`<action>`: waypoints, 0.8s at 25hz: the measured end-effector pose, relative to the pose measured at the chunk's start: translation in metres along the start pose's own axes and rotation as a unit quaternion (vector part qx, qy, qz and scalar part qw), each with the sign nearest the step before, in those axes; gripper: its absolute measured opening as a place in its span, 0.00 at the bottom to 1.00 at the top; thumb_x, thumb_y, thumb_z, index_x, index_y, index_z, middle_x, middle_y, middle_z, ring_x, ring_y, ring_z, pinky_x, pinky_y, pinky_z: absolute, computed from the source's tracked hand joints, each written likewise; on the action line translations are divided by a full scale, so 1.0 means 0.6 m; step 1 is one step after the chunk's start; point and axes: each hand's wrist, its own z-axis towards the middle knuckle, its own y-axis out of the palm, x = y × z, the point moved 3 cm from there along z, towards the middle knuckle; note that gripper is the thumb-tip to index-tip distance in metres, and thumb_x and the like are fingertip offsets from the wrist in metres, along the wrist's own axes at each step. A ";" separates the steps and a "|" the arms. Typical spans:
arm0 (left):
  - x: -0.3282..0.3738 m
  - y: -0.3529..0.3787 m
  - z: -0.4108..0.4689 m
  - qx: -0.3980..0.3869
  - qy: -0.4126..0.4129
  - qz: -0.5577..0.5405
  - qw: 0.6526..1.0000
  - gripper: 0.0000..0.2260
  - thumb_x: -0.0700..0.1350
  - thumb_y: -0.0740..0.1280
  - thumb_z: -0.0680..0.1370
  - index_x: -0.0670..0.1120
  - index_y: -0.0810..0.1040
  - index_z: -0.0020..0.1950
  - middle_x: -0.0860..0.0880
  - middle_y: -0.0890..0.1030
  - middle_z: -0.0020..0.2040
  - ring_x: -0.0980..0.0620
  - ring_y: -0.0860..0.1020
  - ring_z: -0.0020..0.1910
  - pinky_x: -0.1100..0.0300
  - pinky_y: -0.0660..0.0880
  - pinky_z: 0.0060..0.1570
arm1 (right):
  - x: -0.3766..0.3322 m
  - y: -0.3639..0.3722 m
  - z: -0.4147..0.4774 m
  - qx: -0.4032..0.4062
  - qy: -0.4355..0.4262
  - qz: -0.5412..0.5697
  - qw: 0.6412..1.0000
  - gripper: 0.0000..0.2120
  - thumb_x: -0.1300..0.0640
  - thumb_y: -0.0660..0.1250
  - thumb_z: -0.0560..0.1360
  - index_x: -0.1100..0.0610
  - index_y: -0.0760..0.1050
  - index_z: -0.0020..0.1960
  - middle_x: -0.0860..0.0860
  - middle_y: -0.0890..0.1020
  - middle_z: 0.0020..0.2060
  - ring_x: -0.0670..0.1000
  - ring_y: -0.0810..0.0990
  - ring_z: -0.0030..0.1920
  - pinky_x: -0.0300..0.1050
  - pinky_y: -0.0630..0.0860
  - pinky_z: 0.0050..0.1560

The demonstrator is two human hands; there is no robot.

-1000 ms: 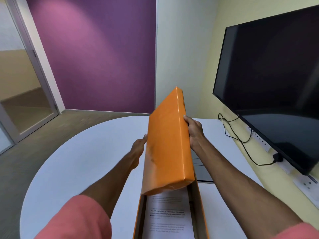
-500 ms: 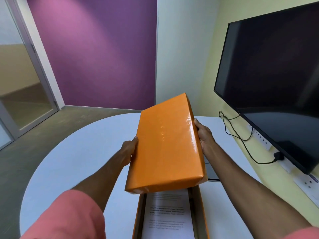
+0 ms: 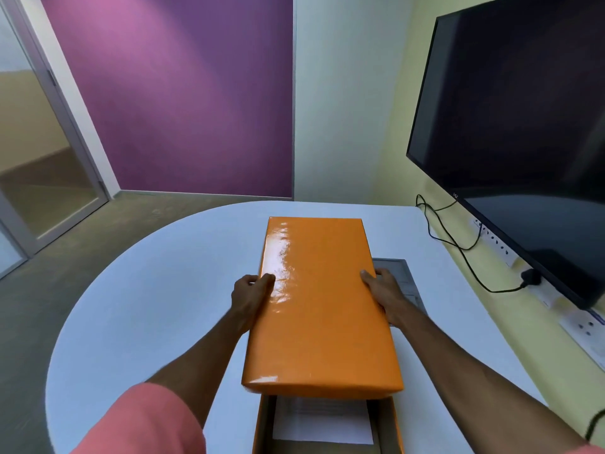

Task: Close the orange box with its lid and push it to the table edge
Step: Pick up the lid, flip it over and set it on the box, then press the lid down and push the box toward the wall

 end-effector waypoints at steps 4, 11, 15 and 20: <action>-0.055 0.019 -0.022 -0.032 0.011 0.093 0.995 0.19 0.55 0.64 0.76 0.39 0.78 0.52 0.40 0.83 0.49 0.41 0.81 0.48 0.49 0.77 0.51 | 0.086 -0.002 0.002 0.005 0.040 -0.065 0.997 0.22 0.48 0.64 0.77 0.58 0.69 0.67 0.58 0.79 0.60 0.59 0.79 0.55 0.59 0.77 0.58; -0.124 0.048 -0.034 -0.087 -0.009 0.124 0.988 0.25 0.56 0.56 0.81 0.44 0.65 0.73 0.42 0.72 0.70 0.39 0.74 0.66 0.45 0.69 0.66 | 0.132 -0.005 0.001 0.062 0.020 -0.110 0.992 0.19 0.49 0.65 0.77 0.59 0.75 0.63 0.58 0.81 0.57 0.59 0.80 0.54 0.54 0.78 0.56; -0.132 0.060 -0.026 -0.100 -0.030 0.138 0.985 0.24 0.56 0.56 0.81 0.43 0.66 0.72 0.48 0.73 0.67 0.39 0.74 0.65 0.47 0.70 0.66 | 0.159 -0.015 0.007 0.058 0.047 -0.107 0.991 0.20 0.50 0.64 0.77 0.59 0.74 0.65 0.59 0.81 0.59 0.60 0.79 0.56 0.56 0.77 0.59; -0.142 0.070 -0.012 -0.101 -0.042 0.168 0.980 0.23 0.57 0.55 0.81 0.42 0.70 0.68 0.41 0.77 0.65 0.40 0.77 0.59 0.48 0.73 0.59 | 0.175 -0.019 0.009 0.054 0.068 -0.111 0.990 0.20 0.50 0.63 0.78 0.60 0.72 0.66 0.60 0.79 0.61 0.61 0.78 0.59 0.57 0.76 0.61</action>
